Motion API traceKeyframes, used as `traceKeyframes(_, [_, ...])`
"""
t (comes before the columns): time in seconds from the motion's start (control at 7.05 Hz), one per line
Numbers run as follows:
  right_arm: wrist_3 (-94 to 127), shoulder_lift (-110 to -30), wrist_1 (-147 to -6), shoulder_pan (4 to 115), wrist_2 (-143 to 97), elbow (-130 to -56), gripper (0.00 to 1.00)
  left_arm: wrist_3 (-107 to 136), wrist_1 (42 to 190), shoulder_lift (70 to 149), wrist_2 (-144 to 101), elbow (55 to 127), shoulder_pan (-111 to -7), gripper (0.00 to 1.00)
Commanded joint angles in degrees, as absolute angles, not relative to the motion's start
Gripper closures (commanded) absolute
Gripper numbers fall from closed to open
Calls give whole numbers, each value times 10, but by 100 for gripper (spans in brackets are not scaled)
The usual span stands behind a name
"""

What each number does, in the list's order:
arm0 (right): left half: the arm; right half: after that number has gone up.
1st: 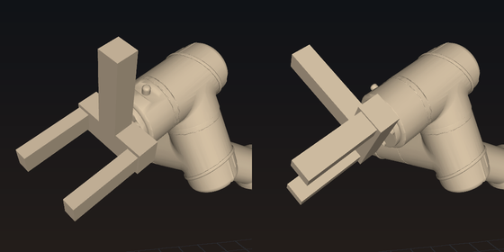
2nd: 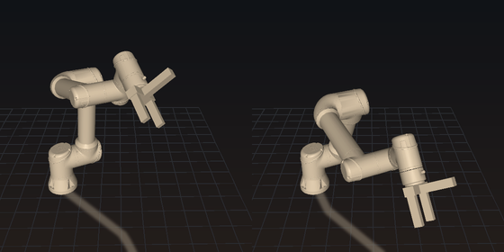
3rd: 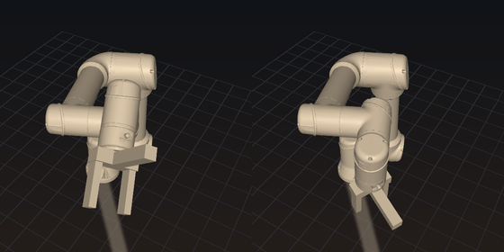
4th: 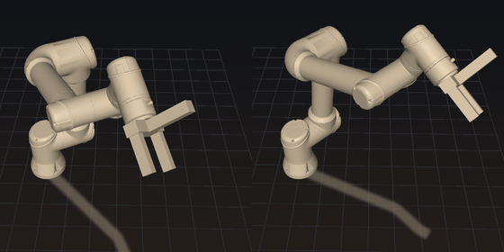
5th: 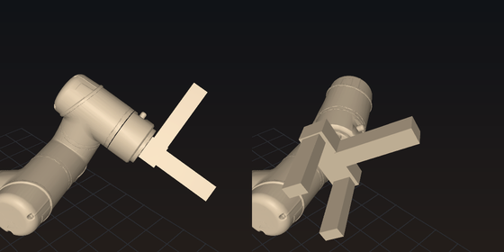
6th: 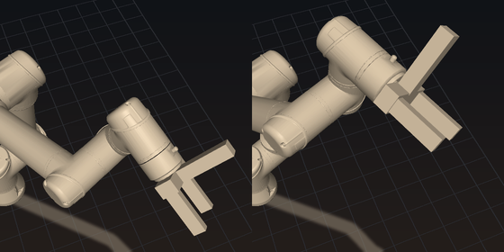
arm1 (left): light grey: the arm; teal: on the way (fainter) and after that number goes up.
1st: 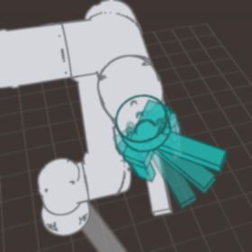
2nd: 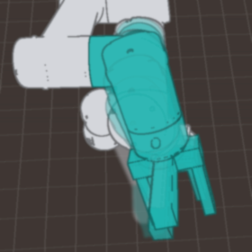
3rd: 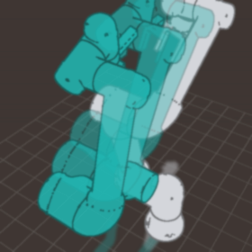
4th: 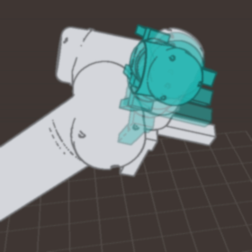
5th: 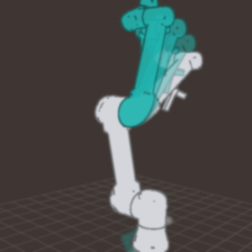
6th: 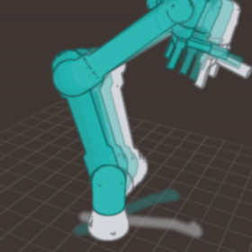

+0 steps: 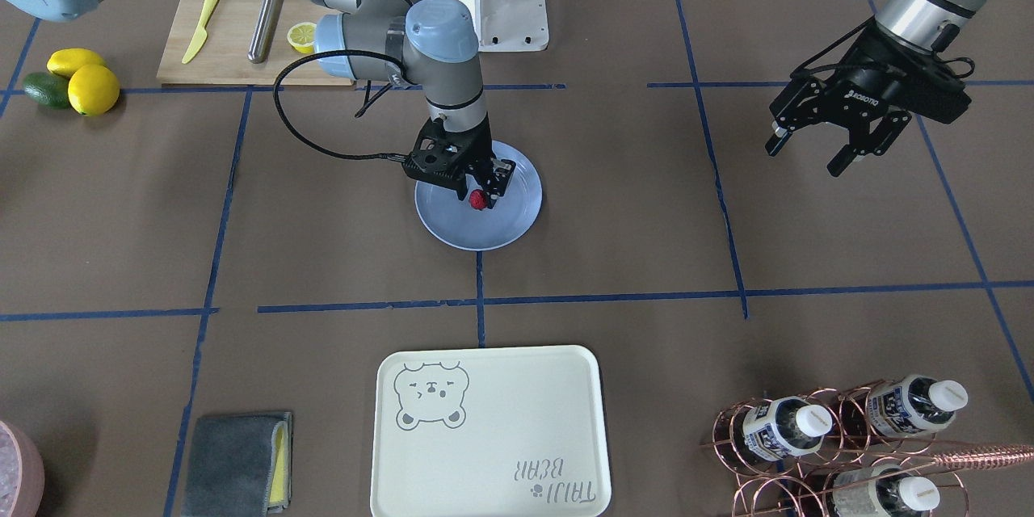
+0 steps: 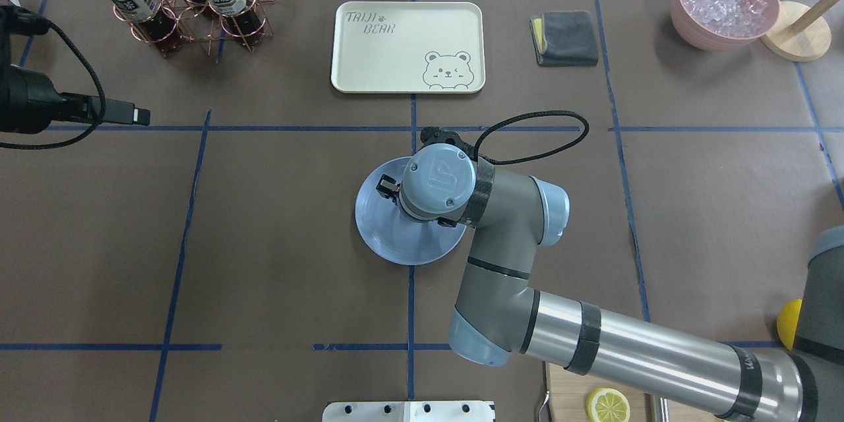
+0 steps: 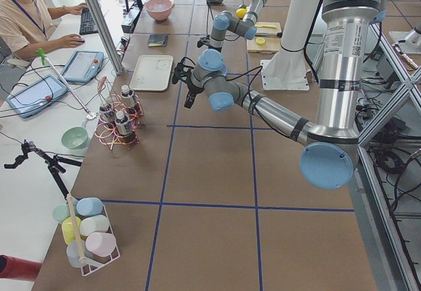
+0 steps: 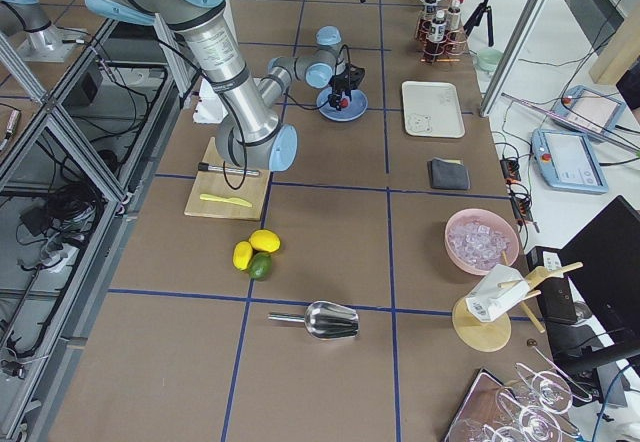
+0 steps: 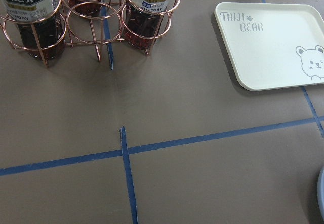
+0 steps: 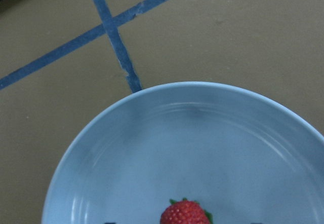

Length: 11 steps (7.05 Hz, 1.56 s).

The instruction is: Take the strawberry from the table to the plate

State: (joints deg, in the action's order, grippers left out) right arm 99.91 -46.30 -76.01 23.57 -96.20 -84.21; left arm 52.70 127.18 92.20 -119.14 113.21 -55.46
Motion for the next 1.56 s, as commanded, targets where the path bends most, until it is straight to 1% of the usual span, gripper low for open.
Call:
traceKeyframes(0.0, [998,-468,-760,241,-964,-868,0,527,1272,921,-1192,1133,-555,0])
traceKeyframes(0.14, [997,-473,-783,254,-970,-902,0,526,1272,912,-1192,1134,-556,0])
traceKeyframes(0.28, [984,-509,-811,263,-972,-971,0,520,1273,905,-1192,1135,-557,0])
traceKeyframes(0.43, [945,-569,-814,280,-990,-1043,0,507,1273,898,-1192,1133,-557,0])
traceKeyframes(0.71, [855,-675,-812,329,-1034,-1121,0,421,1274,862,-1192,1133,-566,0])
traceKeyframes(0.85, [790,-734,-806,363,-1062,-1150,0,374,1274,846,-1193,1130,-593,0])
traceKeyframes(0.99, [720,-781,-804,406,-1098,-1164,0,308,1273,825,-1198,1127,-627,0])
traceKeyframes(1.14, [643,-819,-803,459,-1141,-1165,0,240,1270,817,-1246,1108,-678,0])
traceKeyframes(1.28, [555,-854,-803,515,-1180,-1165,0,153,1267,817,-1283,1074,-739,0])
traceKeyframes(1.42, [466,-883,-805,579,-1222,-1162,0,89,1265,819,-1289,1052,-776,0])
